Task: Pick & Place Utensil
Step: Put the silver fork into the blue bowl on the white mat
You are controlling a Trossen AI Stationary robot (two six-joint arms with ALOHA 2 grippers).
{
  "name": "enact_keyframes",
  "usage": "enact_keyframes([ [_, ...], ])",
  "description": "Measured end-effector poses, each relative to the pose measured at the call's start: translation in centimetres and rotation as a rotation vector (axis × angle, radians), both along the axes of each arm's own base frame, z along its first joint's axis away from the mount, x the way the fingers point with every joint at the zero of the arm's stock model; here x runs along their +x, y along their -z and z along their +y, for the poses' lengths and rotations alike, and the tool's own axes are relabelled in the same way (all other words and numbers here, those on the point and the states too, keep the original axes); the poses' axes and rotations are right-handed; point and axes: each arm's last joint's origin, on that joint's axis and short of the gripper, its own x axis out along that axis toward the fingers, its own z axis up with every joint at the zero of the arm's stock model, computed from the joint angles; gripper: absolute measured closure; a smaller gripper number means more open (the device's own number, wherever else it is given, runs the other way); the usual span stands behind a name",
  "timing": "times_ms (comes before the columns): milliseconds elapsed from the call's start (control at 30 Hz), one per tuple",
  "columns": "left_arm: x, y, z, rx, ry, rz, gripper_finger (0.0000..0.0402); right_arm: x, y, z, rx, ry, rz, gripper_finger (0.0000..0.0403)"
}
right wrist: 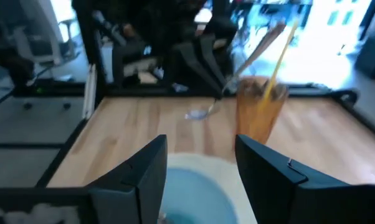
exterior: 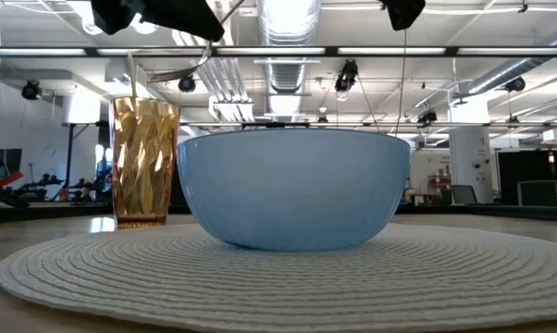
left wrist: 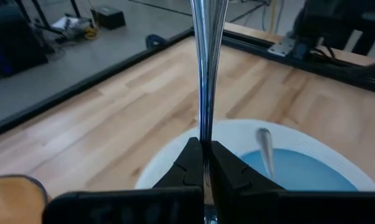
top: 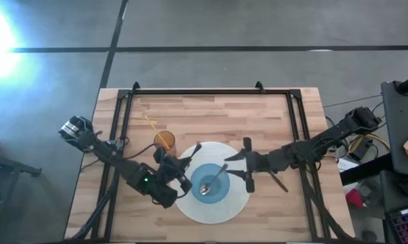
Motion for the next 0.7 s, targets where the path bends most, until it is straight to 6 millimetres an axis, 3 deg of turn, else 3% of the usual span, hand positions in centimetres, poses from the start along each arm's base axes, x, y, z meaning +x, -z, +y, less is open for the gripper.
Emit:
enact_keyframes([
  [300, 0.5, -0.3, 0.8, 0.084, -0.052, -0.014, 0.0397, 1.9, 0.6, 0.2, -0.139, 0.169, -0.097, 0.0224],
  [700, 0.8, -0.4, 1.3, 0.133, -0.069, 0.002, 0.0398, 5.7, 2.3, -0.2, -0.134, 0.273, -0.226, 0.0231],
])
